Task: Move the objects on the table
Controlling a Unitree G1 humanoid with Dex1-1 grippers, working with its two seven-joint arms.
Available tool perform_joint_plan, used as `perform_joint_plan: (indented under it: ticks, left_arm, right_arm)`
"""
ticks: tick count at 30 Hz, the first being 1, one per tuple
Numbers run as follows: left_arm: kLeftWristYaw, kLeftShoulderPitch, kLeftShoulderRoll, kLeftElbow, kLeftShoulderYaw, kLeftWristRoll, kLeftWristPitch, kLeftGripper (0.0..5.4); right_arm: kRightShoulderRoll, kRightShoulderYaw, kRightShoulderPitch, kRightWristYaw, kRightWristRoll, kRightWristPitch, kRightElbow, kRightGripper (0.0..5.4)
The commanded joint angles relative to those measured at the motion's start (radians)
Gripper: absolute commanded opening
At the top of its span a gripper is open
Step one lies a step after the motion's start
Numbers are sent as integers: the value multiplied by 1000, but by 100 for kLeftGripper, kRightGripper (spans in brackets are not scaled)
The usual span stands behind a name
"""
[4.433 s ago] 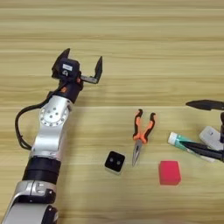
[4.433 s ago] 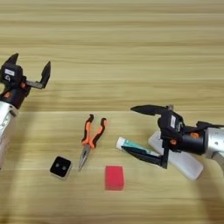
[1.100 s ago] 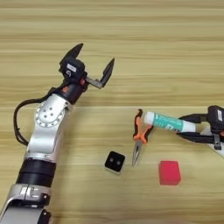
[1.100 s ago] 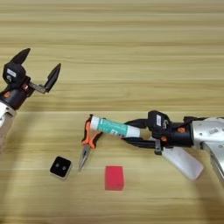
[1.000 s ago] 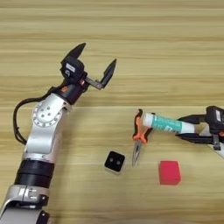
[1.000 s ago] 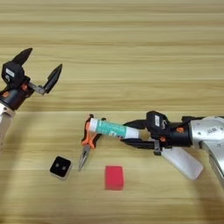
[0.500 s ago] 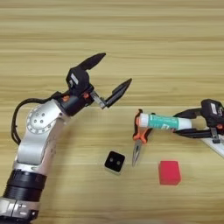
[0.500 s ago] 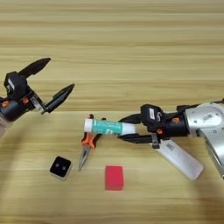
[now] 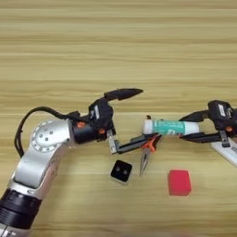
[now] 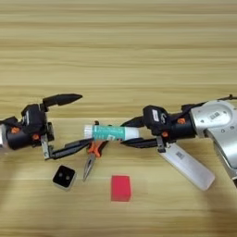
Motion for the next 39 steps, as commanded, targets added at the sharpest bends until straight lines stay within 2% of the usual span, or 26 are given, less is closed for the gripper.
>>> perform_joint_plan:
  ticks: [1,5,27,39]
  left_arm:
    - [-29,7,20,-27,-23,-9,24,540]
    - [-55,12,25,-23,-43,-3,28,540]
    - [-51,-14,9,35,-83,24,20,540]
    - [-53,-18,9,43,-90,24,17,421]
  right_arm:
    - [-16,6,-25,10,-9,9,-16,170]
    - [-17,8,-29,16,-8,13,-16,170]
    - [-7,19,-36,14,16,46,-107,170]
    - [-11,7,-43,8,29,43,-113,170]
